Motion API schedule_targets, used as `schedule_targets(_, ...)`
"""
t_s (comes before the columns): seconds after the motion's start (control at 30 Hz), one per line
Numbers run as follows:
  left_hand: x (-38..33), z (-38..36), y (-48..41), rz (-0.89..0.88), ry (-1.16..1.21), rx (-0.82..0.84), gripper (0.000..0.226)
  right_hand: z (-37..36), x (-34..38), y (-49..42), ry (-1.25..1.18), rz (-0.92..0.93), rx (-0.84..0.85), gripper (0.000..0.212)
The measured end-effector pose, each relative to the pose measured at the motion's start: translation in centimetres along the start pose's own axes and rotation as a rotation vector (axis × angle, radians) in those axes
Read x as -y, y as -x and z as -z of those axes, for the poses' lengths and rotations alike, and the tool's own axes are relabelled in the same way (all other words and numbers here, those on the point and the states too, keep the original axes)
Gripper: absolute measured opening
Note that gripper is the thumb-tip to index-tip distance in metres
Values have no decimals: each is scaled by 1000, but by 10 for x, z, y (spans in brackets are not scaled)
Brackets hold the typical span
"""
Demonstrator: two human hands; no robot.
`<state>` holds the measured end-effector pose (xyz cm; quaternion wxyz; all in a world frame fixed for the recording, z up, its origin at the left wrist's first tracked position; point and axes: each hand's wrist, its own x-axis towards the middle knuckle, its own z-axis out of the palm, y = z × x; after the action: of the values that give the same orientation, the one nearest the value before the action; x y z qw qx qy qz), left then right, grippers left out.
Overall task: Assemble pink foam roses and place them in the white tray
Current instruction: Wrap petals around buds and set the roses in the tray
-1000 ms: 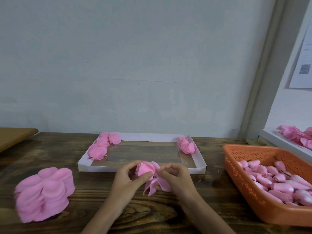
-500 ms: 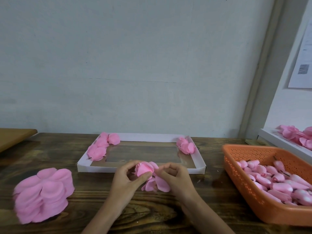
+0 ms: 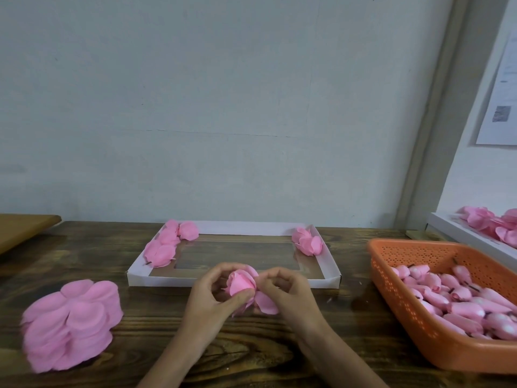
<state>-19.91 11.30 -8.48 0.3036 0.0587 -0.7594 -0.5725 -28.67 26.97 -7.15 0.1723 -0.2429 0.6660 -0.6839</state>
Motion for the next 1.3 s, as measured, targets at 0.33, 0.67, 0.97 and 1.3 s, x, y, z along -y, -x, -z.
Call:
schedule_targets(0.33, 0, 1, -2, -93, 18, -1, 31, 0, 1, 0, 26, 106, 57, 6)
schedule_targets(0.67, 9, 3, -5, -73, 67, -29, 73, 3, -5, -4, 163, 258, 112, 4)
schedule_targets(0.97, 7, 4, -5, -153, -93, -17, 47, 7, -4, -3, 190, 327, 267, 33)
schedule_targets(1.3, 9, 0, 2, -226, -222, -40, 60, 6, -3, -4, 100, 292, 325, 33)
